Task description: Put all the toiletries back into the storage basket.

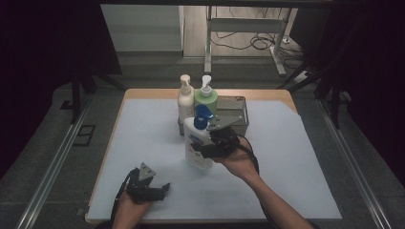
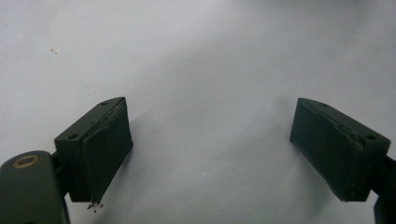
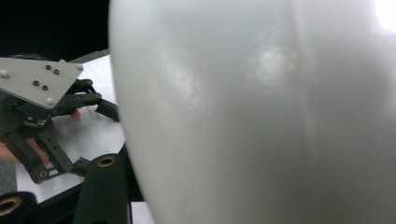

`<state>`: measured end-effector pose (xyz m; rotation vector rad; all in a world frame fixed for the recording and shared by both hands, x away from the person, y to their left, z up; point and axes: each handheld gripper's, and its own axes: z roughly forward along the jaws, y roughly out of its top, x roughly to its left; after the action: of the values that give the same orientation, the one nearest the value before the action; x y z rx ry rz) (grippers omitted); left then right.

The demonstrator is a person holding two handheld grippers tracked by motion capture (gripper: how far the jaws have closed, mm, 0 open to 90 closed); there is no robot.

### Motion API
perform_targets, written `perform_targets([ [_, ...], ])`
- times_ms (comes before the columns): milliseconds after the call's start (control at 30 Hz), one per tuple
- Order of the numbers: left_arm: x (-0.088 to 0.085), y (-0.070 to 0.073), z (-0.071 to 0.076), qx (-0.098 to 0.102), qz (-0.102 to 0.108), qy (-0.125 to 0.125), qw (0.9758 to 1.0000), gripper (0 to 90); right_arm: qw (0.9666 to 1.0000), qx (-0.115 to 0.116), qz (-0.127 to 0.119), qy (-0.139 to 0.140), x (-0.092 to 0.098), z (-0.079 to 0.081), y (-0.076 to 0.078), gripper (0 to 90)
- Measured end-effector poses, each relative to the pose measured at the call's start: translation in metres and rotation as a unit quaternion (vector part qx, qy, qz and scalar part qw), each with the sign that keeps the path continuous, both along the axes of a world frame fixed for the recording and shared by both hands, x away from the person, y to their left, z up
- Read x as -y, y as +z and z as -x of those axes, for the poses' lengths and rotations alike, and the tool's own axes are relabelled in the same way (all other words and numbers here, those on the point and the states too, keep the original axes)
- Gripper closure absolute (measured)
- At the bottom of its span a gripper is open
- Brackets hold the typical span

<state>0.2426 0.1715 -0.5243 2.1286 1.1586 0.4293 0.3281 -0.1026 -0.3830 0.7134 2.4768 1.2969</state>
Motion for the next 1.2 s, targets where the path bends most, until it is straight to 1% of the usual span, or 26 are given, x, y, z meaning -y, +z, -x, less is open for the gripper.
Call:
perform_targets([
  [233,0.0,0.0,0.0,0.001,0.0,0.0,1.0,12.2,0.9998,0.0,-0.001,-0.018,0.016,-0.004,0.006,40.8],
  [367,0.0,0.0,0.0,0.0,0.0,0.0,1.0,12.3,0.9996,0.001,0.002,-0.028,0.025,-0.006,0.009,40.9],
  [633,0.0,0.0,0.0,0.001,0.0,0.0,1.0,12.3,0.9985,0.0,0.0,-0.054,0.044,-0.011,0.018,41.1],
  [800,0.0,0.0,0.0,0.0,0.0,0.0,1.0,12.3,0.9975,0.0,0.002,-0.07,0.057,-0.015,0.023,41.1],
  [967,0.0,0.0,0.0,0.0,0.0,0.0,1.0,12.2,0.9959,-0.002,0.001,-0.091,0.069,-0.022,0.028,41.1],
  [1200,0.0,0.0,0.0,0.0,0.0,0.0,1.0,12.3,0.9931,0.003,0.008,-0.117,0.083,-0.032,0.037,41.1],
])
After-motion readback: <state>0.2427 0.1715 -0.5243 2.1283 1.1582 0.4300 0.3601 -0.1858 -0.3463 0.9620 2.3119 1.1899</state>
